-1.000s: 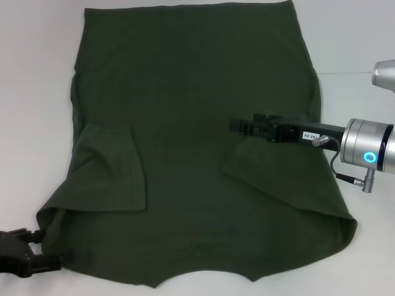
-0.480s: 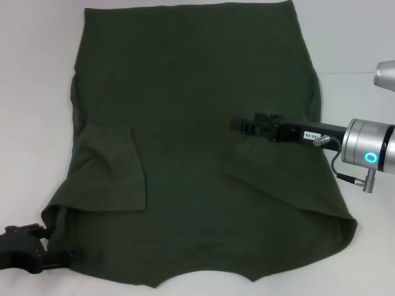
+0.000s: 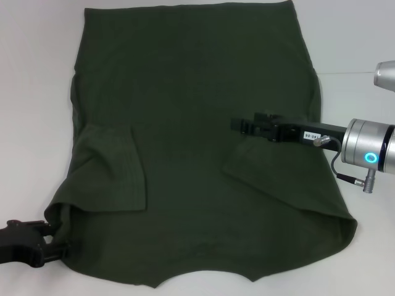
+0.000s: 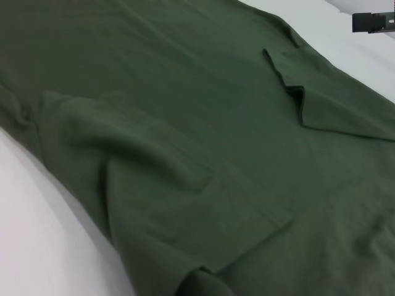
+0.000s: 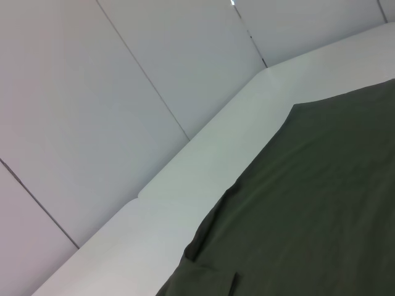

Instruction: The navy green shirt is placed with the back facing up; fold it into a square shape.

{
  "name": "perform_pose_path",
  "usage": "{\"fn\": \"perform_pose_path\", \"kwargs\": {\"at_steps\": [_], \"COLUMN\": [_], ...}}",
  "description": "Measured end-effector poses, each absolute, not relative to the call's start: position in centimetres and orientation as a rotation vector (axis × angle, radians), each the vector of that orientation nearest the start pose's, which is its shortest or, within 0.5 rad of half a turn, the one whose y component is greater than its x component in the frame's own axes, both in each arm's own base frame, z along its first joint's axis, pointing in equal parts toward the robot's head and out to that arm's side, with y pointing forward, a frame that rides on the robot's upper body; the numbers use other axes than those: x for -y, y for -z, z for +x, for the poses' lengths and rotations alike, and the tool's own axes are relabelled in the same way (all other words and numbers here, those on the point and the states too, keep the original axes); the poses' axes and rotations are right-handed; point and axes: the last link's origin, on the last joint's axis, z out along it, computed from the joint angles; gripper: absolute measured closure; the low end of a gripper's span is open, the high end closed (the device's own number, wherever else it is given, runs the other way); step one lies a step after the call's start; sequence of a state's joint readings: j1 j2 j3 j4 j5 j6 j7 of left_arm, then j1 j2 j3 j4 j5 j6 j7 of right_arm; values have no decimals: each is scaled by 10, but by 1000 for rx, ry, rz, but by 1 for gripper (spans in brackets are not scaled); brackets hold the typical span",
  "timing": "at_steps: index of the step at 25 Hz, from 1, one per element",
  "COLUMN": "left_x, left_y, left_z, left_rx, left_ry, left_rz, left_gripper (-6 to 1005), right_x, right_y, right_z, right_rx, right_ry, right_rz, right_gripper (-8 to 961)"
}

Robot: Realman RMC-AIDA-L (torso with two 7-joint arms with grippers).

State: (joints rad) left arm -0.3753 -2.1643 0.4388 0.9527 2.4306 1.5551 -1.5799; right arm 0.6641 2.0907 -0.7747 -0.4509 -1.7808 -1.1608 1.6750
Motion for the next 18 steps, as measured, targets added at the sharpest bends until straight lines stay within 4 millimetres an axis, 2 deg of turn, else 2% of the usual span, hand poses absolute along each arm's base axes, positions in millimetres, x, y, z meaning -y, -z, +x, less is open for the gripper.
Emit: {"fn": "perform_pose_path", "kwargs": {"at_steps": [1, 6, 9, 18], "left_x": [-277, -277, -278, -279], "left_y": [-28, -28, -28, -28], "left_z": [-344, -344, -344, -340], "left_rx": [1043, 1048, 1046, 1049], "left_ry": [254, 250, 247, 272], "left_rz": [-2510, -2508, -2509, -2509], "left_gripper": [279, 513, 747, 914], "right_x": [-388, -387, -386, -385], "right_y": [34, 34, 34, 34], "right_z": [241, 242, 243, 243], "right_rx": [-1159, -1163, -1165, -1166], "right_ry": [-819, -820, -822, -830], "right_rz": [-2380, -2379, -2379, -2386], "right_gripper": [14, 14, 15, 15]}}
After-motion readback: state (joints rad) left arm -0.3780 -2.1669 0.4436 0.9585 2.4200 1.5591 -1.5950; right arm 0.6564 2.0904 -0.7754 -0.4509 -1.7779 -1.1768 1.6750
